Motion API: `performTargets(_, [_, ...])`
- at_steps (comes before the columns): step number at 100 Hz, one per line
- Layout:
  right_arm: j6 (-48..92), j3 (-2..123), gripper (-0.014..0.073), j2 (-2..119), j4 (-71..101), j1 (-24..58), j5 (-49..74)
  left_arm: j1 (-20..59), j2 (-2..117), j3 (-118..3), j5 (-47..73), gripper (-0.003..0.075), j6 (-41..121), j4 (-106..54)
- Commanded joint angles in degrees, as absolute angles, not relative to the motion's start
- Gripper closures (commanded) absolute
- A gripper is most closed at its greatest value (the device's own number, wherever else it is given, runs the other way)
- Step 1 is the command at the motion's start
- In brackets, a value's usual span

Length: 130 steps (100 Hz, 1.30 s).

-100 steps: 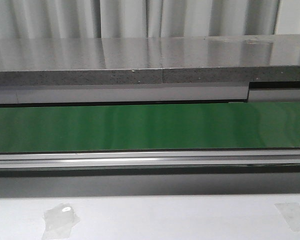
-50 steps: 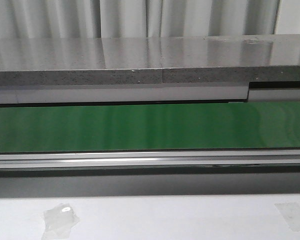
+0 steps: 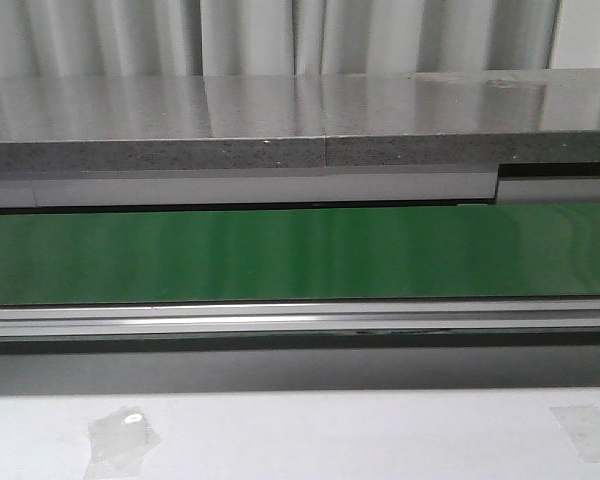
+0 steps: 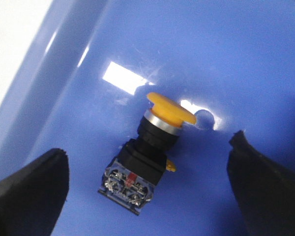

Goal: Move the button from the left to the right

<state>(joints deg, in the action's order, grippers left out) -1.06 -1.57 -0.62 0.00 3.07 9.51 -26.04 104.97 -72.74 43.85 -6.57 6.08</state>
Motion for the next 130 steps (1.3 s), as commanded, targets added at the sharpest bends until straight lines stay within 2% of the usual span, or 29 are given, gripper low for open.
performTargets(1, [-0.86, -0.58, 0.0665, -1.33, 0.00, 3.16, 5.07, -26.00, 104.44, -74.43, 42.24, 0.0092, -6.53, 5.77])
performTargets(30, [-0.86, -0.58, 0.0665, -1.33, 0.00, 3.16, 5.07, -26.00, 108.62, -74.57, 41.14, 0.0095, -6.32, 5.23])
performTargets(39, [-0.86, -0.58, 0.0665, -1.33, 0.00, 3.16, 5.07, -26.00, 109.32, -74.57, 41.14, 0.0122, -6.32, 5.23])
performTargets(58, [-0.86, -0.58, 0.0665, -1.33, 0.00, 3.16, 5.07, -26.00, 109.64, -74.57, 41.14, 0.0259, -6.32, 5.23])
performTargets(84, [-0.86, -0.58, 0.0665, -1.33, 0.00, 3.16, 5.07, -26.00, 109.64, -74.57, 41.35, 0.0542, -6.32, 6.30])
performTargets(96, [-0.86, -0.58, 0.0662, -1.33, 0.00, 3.16, 5.07, -26.00, 109.51, -74.57, 41.73, 0.0641, -6.32, 6.73])
performTargets(105, [-0.86, -0.58, 0.0662, -1.33, 0.00, 3.16, 5.07, -26.00, 108.72, -74.57, 42.27, 0.0679, -6.32, 6.73])
performTargets(130, [-0.86, -0.58, 0.0662, -1.33, 0.00, 3.16, 5.07, -26.00, 102.03, -74.57, 43.51, 0.0691, -4.64, 6.02])
